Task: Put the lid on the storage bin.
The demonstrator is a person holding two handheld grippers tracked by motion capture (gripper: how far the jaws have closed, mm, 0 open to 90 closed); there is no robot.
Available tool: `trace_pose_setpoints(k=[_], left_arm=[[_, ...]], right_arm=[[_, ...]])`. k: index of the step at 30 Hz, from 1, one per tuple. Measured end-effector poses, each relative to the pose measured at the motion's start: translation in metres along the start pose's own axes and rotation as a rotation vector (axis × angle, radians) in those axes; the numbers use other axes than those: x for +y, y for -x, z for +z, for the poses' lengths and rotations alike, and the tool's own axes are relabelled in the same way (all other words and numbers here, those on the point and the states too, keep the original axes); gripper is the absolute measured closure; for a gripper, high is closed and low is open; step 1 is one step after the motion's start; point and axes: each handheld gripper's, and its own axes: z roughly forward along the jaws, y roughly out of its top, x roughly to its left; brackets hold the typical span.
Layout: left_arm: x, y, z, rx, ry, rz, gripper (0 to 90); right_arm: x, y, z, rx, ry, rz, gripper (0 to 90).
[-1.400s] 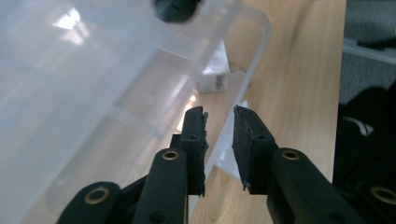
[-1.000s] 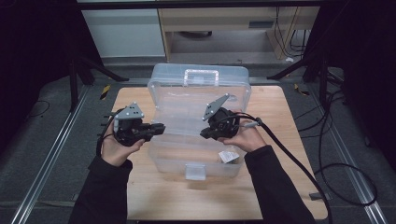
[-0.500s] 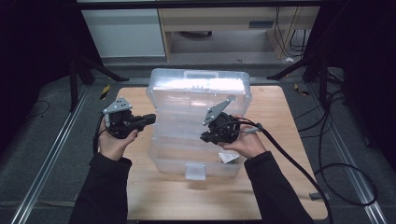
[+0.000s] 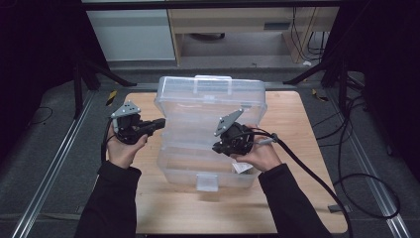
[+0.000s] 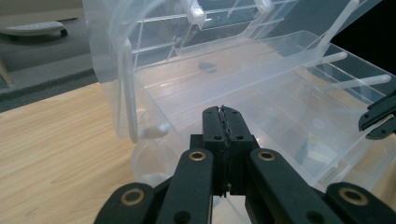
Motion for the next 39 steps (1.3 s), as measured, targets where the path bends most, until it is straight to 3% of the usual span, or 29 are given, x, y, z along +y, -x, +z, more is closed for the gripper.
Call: trace_pose_setpoints(k=[11,16,19,20,23,24,25,26,30,39], left_arm=[[-0.001,-0.002,0.000,-0.003,0.001,0.001,89.6],[-0.004,-0.002,0.001,-0.003,-0.013,0.003,89.7],[-0.005,-0.001,0.001,0.002,-0.023,0.014,89.7],[-0.006,0.000,0.001,0.001,-0.027,0.015,89.7],[-0.007,0.000,0.000,-0.002,-0.031,0.021,89.7],[-0.009,0.000,0.000,-0.007,-0.038,0.029,89.7],[-0.009,0.000,0.000,-0.007,-0.038,0.029,89.7],[-0.011,0.001,-0.001,-0.012,-0.041,0.036,89.7],[-0.014,0.004,-0.001,-0.005,-0.056,0.052,89.7],[-0.023,0.006,-0.003,-0.013,-0.086,0.059,89.7]], right_arm=[[-0.007,-0.010,0.005,0.005,-0.001,-0.020,82.9],[-0.016,-0.013,-0.004,-0.014,0.070,0.004,79.6],[-0.022,-0.011,-0.015,-0.022,0.123,0.056,80.7],[-0.024,-0.010,-0.019,-0.048,0.132,0.070,80.9],[-0.030,-0.008,-0.025,-0.086,0.137,0.109,82.2],[-0.037,-0.006,-0.030,-0.116,0.142,0.159,83.9],[-0.037,-0.006,-0.030,-0.116,0.142,0.159,83.9],[-0.045,-0.005,-0.034,-0.136,0.150,0.201,85.8],[-0.060,-0.006,-0.042,-0.175,0.159,0.261,86.5],[-0.096,-0.002,-0.054,-0.225,0.166,0.393,87.6]])
